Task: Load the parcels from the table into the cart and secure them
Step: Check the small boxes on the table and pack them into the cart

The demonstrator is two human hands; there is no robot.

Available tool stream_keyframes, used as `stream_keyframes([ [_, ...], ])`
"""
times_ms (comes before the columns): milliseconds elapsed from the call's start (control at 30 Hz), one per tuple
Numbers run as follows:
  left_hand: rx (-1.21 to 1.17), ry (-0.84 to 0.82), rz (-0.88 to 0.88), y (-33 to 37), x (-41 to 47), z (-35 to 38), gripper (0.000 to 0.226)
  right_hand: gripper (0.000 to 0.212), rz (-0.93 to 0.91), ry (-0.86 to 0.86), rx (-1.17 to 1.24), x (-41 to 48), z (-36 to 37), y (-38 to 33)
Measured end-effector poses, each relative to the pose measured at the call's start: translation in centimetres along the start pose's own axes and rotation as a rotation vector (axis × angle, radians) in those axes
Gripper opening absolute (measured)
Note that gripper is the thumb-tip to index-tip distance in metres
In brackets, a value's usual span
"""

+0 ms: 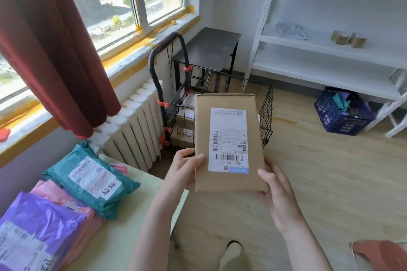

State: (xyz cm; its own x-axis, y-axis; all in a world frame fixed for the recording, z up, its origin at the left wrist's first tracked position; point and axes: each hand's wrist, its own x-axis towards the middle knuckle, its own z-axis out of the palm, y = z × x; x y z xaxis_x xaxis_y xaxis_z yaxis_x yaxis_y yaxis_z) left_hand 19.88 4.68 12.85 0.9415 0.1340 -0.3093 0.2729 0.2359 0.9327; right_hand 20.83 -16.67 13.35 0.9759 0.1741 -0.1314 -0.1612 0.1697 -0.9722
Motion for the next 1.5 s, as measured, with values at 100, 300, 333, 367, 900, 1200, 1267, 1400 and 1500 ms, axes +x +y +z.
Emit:
stream_keyframes([
  [100,-0.026,0.039,-0.033,0.2,4.1,2.4,0.073,0.064,-0.015,-0.03,-0.04,4.5,-2.2,-0.8],
  [300,-0.071,0.115,0.02,2.2,12.4,7.0,0.078,0.051,0.006,-0.097,-0.141,13.4,-6.6,-3.8],
  [333,-0.075,0.129,0.02,2.6,13.7,7.7,0.081,0.052,0.007,-0.107,-0.167,14.9,-7.3,-4.0],
  [367,-0.088,0.135,0.008,2.9,15.1,8.3,0.087,0.054,0.004,-0.113,-0.189,16.3,-7.9,-4.3],
  [900,-0.396,0.27,-0.018,2.7,31.1,7.9,0.08,0.077,0.359,-0.097,0.062,33.6,-5.8,0.3],
  [1200,-0.439,0.221,-0.161,4.9,44.0,0.4,0.102,0.101,0.339,-0.106,-0.075,46.5,0.4,1.6],
  [1267,-0.294,0.349,-0.169,6.1,46.5,-1.2,0.112,0.088,0.376,-0.104,-0.077,49.3,1.5,2.3],
  [1400,0.229,0.549,-0.071,6.6,50.9,-4.9,0.111,0.072,0.477,-0.075,-0.114,54.0,2.9,3.9],
  [1500,0.387,0.485,-0.101,6.4,53.3,-6.7,0.086,0.069,0.584,-0.088,-0.138,56.3,3.4,5.4],
])
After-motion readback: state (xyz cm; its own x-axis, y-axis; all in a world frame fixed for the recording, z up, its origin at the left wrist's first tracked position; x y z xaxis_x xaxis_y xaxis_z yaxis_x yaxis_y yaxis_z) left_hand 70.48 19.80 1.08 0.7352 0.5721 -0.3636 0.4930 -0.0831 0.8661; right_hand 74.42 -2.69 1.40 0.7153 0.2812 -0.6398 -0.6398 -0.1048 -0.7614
